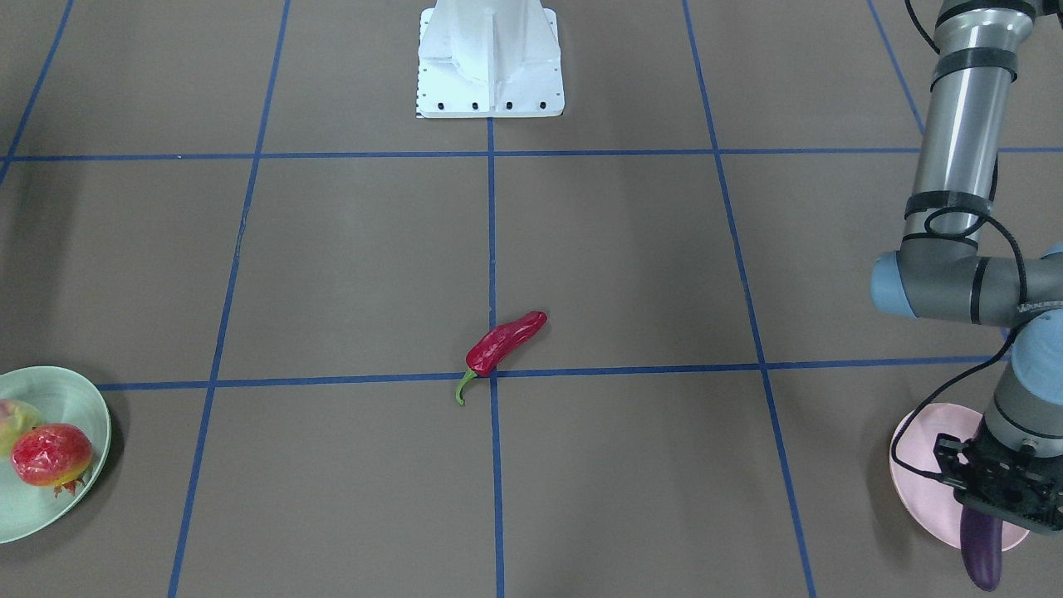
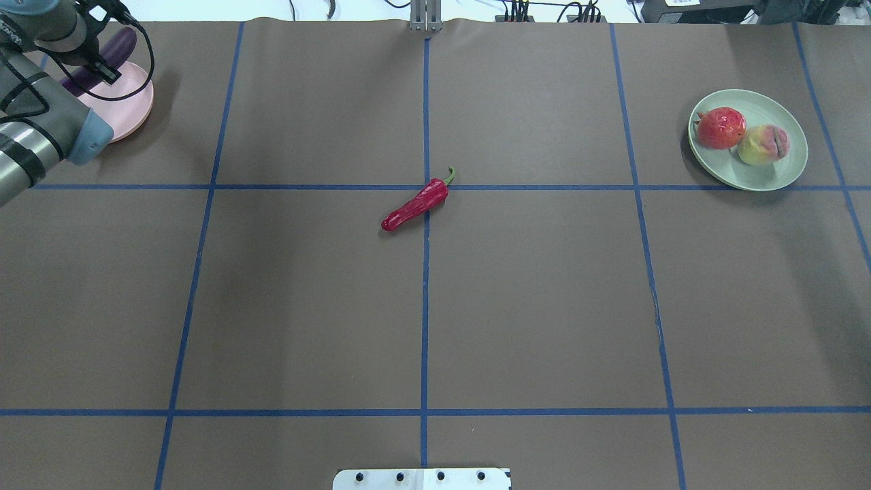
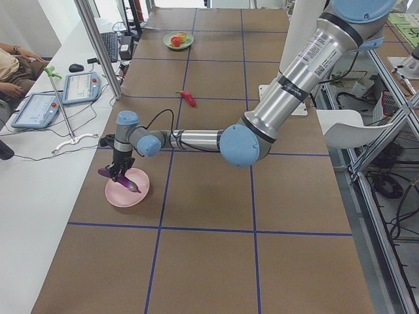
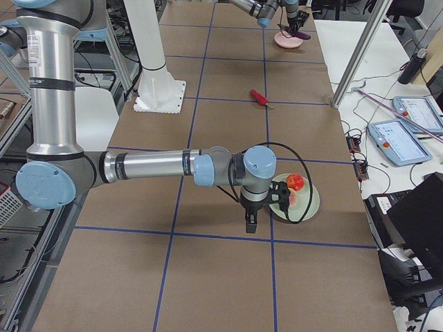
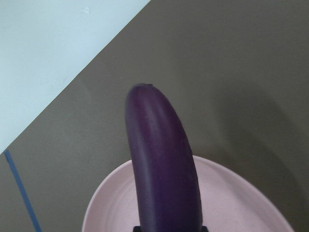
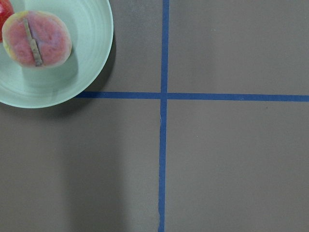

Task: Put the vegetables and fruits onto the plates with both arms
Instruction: 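Carry the eggplant with the left gripper onto the pink plate and release, then move the left gripper to the red chili pepper and grasp it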

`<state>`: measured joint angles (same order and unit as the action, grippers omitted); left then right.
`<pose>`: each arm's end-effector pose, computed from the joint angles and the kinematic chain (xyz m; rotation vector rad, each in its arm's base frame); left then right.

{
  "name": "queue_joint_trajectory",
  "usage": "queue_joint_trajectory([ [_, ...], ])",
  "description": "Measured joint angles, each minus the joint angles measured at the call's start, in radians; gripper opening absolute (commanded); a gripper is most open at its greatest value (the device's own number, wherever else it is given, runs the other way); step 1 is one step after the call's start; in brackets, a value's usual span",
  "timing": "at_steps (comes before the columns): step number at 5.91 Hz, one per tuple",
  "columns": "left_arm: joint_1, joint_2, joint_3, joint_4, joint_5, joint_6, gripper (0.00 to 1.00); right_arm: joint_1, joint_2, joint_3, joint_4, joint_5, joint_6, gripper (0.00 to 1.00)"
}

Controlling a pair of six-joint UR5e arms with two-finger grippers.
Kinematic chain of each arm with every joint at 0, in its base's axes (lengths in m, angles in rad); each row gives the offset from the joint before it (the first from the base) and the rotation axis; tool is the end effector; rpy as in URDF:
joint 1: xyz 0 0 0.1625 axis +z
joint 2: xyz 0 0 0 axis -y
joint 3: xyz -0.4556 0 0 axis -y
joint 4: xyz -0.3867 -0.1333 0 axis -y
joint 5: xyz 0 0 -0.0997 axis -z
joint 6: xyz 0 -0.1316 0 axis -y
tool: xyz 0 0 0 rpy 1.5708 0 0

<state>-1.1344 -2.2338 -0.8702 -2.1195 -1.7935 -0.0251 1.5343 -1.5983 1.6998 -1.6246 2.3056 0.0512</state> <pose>0.2507 -0.7841 0.5993 0.4496 0.3314 0.4576 0.0277 -0.4777 0.6715 0.0133 -0.7359 -0.0035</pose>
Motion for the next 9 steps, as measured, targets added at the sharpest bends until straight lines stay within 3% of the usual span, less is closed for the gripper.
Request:
queue_joint_trajectory([
  [1,-0.002,0.003,-0.036,0.005,-0.006,-0.006,1.0,0.0,-0.001,-0.001,0.0,-0.001,0.0,1.0],
  [3,0.01,-0.003,-0.183,0.071,-0.119,-0.084,1.0,0.0,-0.003,-0.001,0.0,-0.001,-0.001,1.0],
  [5,0.149,-0.043,-0.321,0.096,-0.151,-0.297,1.0,0.0,-0.009,-0.001,0.0,-0.002,-0.002,1.0],
  [7,0.292,-0.167,-0.353,0.086,-0.146,-0.491,1.0,0.0,-0.011,-0.002,0.0,-0.002,-0.002,1.0],
  [9,0.444,-0.215,-0.366,0.026,-0.11,-0.631,1.0,0.0,-0.011,-0.002,0.0,-0.002,-0.001,1.0],
])
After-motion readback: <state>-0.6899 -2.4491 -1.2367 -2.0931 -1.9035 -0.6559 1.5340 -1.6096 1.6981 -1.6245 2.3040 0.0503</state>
